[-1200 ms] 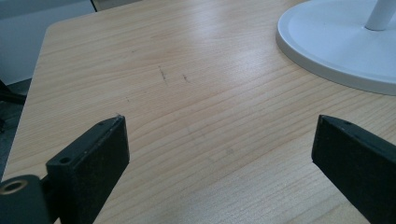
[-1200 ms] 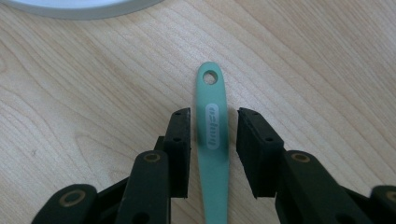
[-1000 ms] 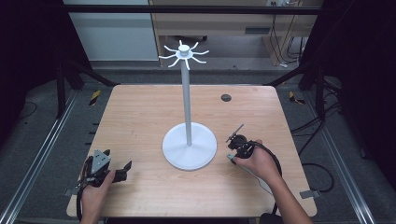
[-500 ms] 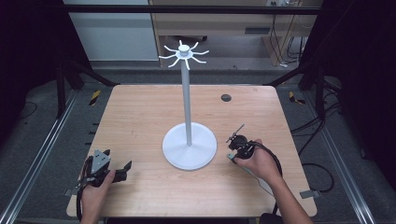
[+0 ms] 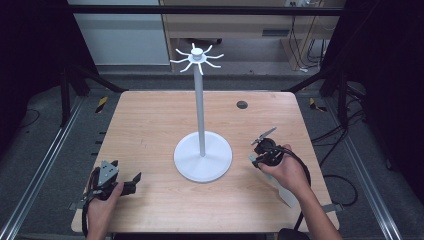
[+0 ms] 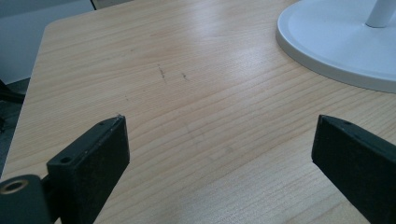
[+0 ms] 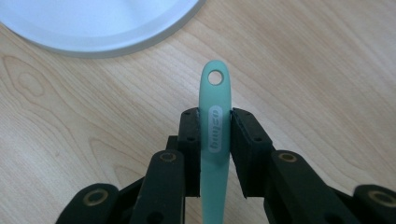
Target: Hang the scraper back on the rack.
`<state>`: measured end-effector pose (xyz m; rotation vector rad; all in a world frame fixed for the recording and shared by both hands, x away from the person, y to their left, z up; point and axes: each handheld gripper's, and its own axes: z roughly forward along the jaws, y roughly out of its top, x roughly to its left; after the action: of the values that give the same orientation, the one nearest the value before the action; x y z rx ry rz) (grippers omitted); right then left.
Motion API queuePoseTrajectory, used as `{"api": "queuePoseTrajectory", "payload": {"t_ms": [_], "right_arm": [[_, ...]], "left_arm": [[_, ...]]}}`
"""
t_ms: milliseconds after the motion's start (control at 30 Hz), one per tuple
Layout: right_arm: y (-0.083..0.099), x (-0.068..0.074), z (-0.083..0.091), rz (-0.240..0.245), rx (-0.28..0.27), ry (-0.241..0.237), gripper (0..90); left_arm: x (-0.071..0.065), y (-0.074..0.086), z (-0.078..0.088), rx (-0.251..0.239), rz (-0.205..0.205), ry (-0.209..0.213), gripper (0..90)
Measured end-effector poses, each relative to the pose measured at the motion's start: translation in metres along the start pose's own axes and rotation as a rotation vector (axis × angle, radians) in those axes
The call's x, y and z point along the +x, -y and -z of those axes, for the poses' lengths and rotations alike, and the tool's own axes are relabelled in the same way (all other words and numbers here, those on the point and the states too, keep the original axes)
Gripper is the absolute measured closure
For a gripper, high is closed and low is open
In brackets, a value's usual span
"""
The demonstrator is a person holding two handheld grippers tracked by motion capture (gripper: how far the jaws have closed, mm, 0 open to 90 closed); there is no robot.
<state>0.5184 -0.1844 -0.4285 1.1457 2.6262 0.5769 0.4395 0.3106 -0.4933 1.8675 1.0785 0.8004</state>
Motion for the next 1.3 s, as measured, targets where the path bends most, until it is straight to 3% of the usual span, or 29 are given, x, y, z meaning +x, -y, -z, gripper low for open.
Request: {"api": "queuePoseTrajectory", "payload": {"t_ms": [333, 767, 1067, 1300], "right_arm": [[-0.006, -0.002, 0.022, -0.010, -0.042, 0.022, 74.2], [-0.015, -0.016, 0.062, -0.038, -0.154, 0.058, 74.2], [-0.021, -0.021, 0.075, -0.041, -0.209, 0.062, 74.1], [-0.026, -0.023, 0.088, -0.054, -0.315, 0.086, 74.1]], "left_arm": [[0.000, 0.000, 0.000, 0.001, 0.002, -0.001, 3.8], [0.000, 0.000, 0.000, 0.004, 0.001, 0.000, 3.8], [-0.001, 0.000, 0.000, 0.004, 0.000, 0.000, 3.8], [-0.001, 0.000, 0.000, 0.003, -0.001, 0.001, 3.8]]}}
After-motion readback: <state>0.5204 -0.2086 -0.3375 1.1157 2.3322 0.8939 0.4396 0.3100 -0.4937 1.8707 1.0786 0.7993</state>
